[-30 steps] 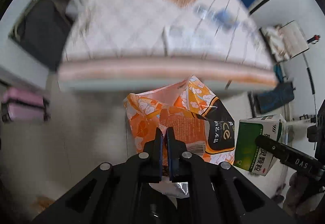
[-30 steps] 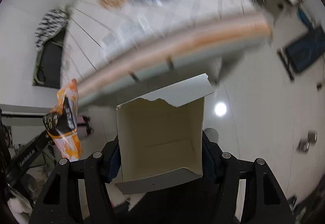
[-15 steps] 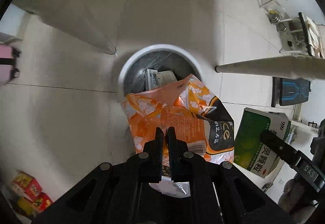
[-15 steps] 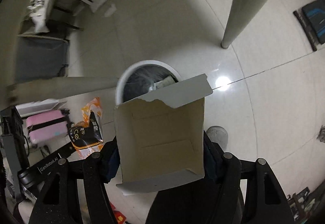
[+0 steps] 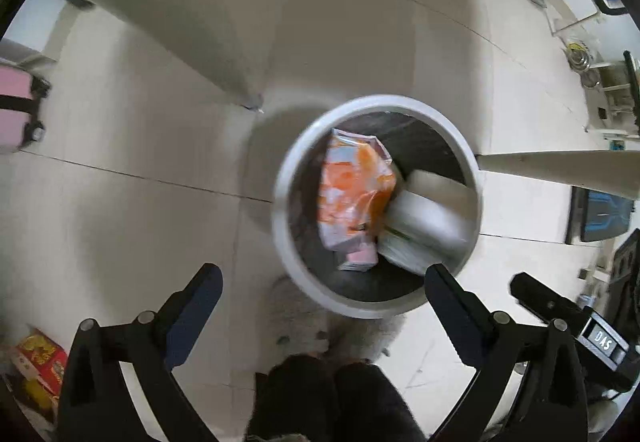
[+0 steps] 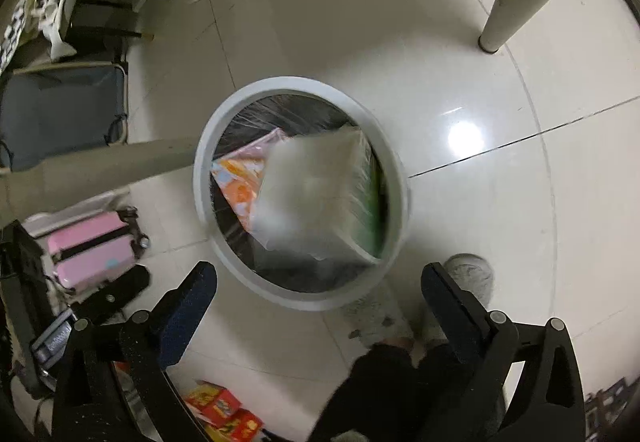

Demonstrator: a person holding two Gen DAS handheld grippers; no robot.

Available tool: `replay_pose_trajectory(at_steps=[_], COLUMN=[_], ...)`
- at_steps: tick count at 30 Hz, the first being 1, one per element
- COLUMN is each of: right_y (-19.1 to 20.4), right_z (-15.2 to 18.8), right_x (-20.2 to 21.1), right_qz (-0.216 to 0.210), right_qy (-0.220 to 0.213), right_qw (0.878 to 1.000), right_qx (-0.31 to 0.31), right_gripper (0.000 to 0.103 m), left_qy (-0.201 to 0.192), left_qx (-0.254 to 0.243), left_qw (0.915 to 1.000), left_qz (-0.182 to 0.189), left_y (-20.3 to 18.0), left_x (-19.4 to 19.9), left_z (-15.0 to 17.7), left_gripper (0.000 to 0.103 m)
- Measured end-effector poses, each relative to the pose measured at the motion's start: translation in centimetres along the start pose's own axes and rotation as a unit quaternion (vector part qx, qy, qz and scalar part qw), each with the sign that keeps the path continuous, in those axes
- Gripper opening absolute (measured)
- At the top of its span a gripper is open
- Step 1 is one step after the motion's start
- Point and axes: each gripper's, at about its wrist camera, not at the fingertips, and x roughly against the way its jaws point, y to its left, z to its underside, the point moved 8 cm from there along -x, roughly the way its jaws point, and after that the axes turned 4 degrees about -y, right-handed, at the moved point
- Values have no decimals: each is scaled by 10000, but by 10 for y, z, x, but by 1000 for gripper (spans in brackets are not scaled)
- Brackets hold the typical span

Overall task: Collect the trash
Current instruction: 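Carry the bag and box over the bin and open both tools to drop them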

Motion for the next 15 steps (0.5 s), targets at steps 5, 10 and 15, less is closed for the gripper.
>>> replay_pose_trajectory(at_steps=[5,10,15], right_y=[5,18,32], right_z=[9,20,30], right_x=[21,59,103], right_qz=[712,1423,1650], right_qy=[-157,-355,-499], right_qw=[9952,9813,9753], right_qx=[655,1248,1380], right_gripper=[103,103,103], left_qy=[-493,-512,-491], left_qx=[-207,-300,-497], left_qw=[9976,9973,9963], left_qz=[-437,-440,-492], left_y=[6,-1,-11], left_x=[39,73,112], left_z=[2,11,22], left_gripper=[103,103,103])
